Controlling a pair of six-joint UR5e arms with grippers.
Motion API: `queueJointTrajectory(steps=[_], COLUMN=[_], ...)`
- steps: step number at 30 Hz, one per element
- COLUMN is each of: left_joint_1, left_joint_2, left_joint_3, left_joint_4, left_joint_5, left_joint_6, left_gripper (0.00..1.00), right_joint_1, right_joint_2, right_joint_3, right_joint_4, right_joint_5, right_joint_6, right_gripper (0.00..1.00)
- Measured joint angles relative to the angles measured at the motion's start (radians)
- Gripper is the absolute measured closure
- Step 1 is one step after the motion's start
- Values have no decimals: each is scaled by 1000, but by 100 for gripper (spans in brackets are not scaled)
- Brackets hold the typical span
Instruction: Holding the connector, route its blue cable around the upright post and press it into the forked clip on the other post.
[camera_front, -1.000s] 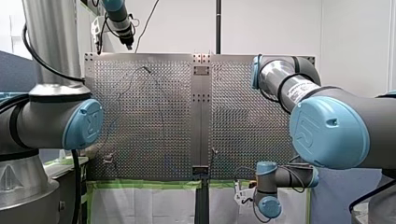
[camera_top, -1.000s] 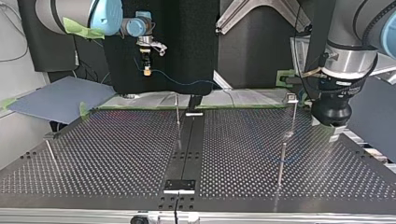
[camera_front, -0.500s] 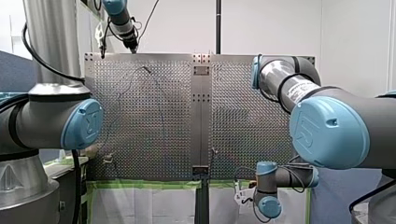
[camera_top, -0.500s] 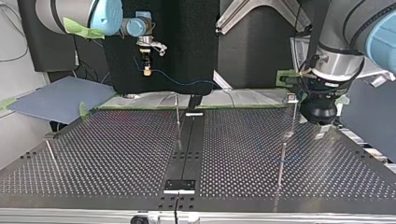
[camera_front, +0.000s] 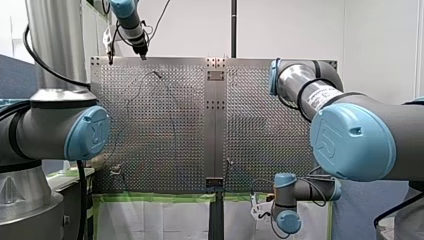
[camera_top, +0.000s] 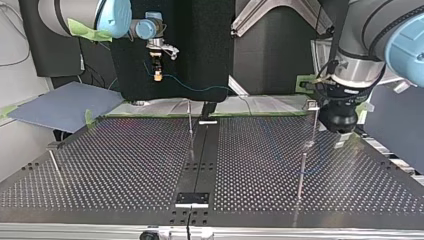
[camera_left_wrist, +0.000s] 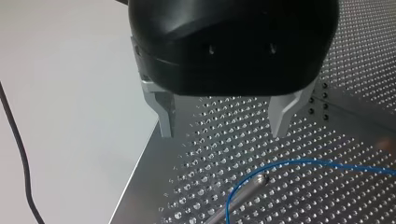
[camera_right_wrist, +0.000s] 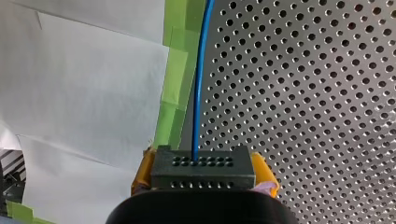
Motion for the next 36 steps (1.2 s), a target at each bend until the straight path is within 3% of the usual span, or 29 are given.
queueJointTrajectory(steps=[7, 14, 29, 36], left_joint_1=[6, 22, 118, 137], left_joint_2=[-35, -93, -118, -131], left_joint_3=[0, -17, -84, -110], left_joint_4=[42, 103, 233, 291], left_joint_5=[0, 16, 113, 155], left_joint_6=[-28, -86, -196, -248], left_gripper=[0, 0, 0, 0], right_joint_1=[2, 4, 6, 8], right_joint_2=[0, 0, 0, 0], right_joint_3=[0, 0, -1, -2], right_joint_4=[-1, 0, 0, 2], right_joint_5=[0, 0, 0, 0], right_joint_6=[0, 0, 0, -1], right_gripper=[100, 100, 100, 100])
